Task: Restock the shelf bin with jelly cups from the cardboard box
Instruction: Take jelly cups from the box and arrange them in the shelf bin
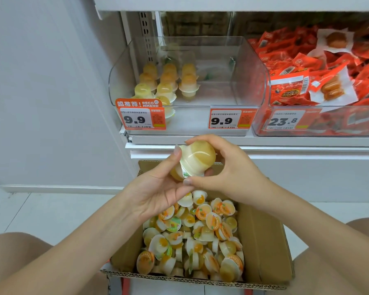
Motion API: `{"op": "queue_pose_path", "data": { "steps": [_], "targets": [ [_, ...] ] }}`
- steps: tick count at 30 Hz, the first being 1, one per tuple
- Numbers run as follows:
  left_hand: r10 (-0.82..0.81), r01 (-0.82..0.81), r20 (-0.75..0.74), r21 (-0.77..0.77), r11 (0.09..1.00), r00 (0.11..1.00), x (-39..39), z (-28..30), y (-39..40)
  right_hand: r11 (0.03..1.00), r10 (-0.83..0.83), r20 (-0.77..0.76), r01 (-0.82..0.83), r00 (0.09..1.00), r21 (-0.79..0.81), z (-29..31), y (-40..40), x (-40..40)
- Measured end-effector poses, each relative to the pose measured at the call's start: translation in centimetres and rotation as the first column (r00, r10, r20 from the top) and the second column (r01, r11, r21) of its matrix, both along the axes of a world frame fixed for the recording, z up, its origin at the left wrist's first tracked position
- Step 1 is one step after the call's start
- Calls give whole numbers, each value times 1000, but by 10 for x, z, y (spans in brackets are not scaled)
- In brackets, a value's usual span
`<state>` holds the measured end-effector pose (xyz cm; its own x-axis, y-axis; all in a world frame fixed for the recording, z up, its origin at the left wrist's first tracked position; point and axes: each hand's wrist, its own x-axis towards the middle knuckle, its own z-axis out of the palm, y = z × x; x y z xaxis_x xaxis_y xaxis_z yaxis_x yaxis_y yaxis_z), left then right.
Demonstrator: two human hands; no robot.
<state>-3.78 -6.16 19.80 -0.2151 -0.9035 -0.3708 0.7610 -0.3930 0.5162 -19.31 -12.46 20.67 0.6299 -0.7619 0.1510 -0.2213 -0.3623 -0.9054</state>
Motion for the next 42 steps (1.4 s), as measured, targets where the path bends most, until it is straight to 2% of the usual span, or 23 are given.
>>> {"op": "queue_pose_path", "data": {
  "steps": [4, 6, 7, 8, 9, 10, 13, 16, 20, 24, 33, 42],
  "targets": [
    [-59, 52, 160, 48, 997, 985, 7, 15, -11, 999, -33, 42, 33, 999, 10, 13, -9, 5],
    [-46, 28, 378, 53, 998, 925, 20, 27, -26, 989, -138, 85, 142, 987, -48, 31, -26, 10],
    [-17, -8, 558, 42, 999, 830, 29, 33, -35, 975, -199, 105, 208, 974, -77, 43, -40, 13],
    [6, -41, 729, 29, 999, 685, 37, 39, -43, 958, -252, 106, 264, 962, -112, 54, -58, 18],
    [15, -56, 846, 18, 998, 534, 46, 43, -50, 940, -296, 65, 302, 953, -158, 63, -79, 23],
    [8, -57, 906, 18, 998, 423, 54, 44, -55, 923, -327, -19, 315, 945, -219, 70, -102, 31],
    [-36, -73, 954, 60, 996, 299, 73, 40, -64, 902, -352, -352, 214, 867, -376, 67, -167, 62],
    [-26, -89, 990, 39, 995, 141, 86, 36, -70, 929, -292, -561, 92, 775, -357, 32, -202, 86],
    [-24, -83, 990, 35, 996, 136, 97, 30, -79, 941, -224, -576, 20, 786, -338, 1, -215, 105],
    [-52, -48, 995, 56, 997, 85, 93, 29, -84, 938, -239, -568, 35, 787, -345, -2, -221, 111],
    [18, -115, 985, 2, 993, 173, 76, 20, -91, 908, -305, -604, 33, 736, -418, -3, -221, 115],
    [30, -131, 991, -13, 991, 131, 70, 13, -95, 927, -279, -606, 46, 745, -371, 0, -217, 120]
  ]
}}
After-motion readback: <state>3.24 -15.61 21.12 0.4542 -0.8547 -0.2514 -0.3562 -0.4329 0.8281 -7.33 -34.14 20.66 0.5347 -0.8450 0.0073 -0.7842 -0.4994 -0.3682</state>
